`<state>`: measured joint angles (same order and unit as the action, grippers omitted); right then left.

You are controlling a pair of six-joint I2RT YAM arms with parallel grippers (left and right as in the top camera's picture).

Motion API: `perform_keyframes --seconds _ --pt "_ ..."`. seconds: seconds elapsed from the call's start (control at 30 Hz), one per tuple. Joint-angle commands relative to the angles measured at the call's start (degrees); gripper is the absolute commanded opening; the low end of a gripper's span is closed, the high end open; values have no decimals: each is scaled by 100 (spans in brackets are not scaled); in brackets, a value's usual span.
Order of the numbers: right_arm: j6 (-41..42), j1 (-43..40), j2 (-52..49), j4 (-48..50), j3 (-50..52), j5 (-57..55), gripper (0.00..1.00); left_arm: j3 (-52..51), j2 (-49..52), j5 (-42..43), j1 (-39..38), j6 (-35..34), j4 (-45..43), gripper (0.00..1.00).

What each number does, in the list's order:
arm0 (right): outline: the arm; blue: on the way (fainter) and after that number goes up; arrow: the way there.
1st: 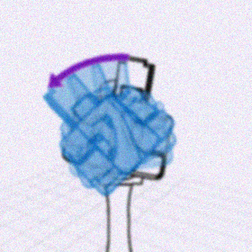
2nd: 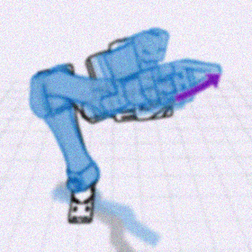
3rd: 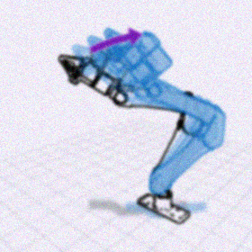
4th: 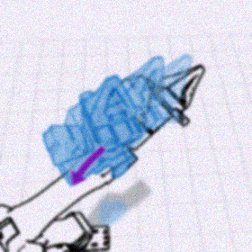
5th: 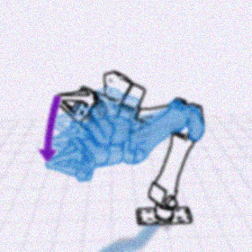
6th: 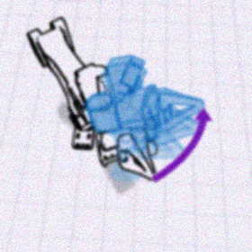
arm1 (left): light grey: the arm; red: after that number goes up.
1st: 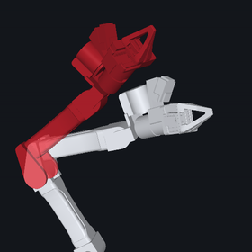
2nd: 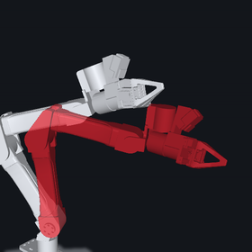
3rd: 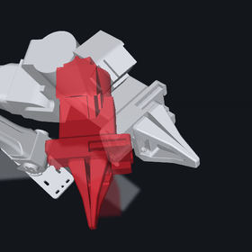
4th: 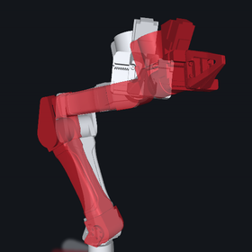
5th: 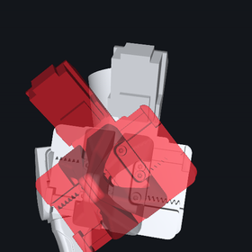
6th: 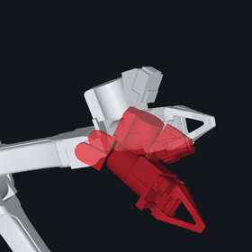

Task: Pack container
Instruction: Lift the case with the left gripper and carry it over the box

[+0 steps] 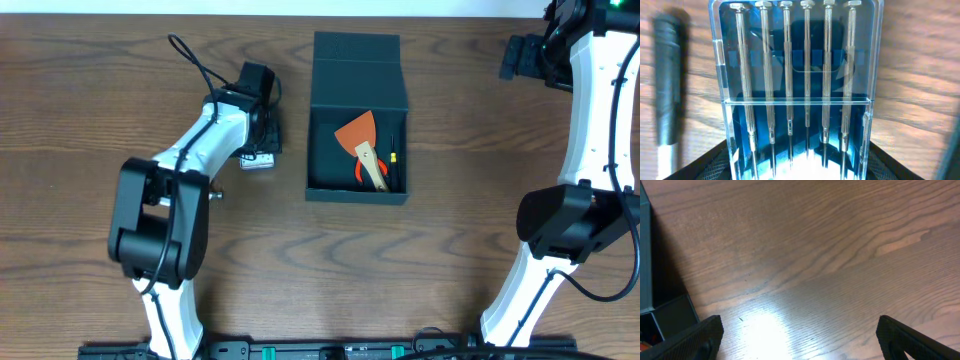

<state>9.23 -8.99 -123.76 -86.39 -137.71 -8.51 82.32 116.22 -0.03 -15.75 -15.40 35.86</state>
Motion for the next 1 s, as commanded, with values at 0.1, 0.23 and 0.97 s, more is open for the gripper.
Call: perform_keyframes --seconds 0.1,0.23,0.97 --pt "81 -2 52 -17 -98 -48 99 92 -608 -70 17 35 -9 50" --pt "81 -4 52 -17 -98 -46 99 92 -946 -68 17 35 61 50" --pt "81 -4 52 -17 -98 -48 99 92 -2479 256 -1132 37 505 50"
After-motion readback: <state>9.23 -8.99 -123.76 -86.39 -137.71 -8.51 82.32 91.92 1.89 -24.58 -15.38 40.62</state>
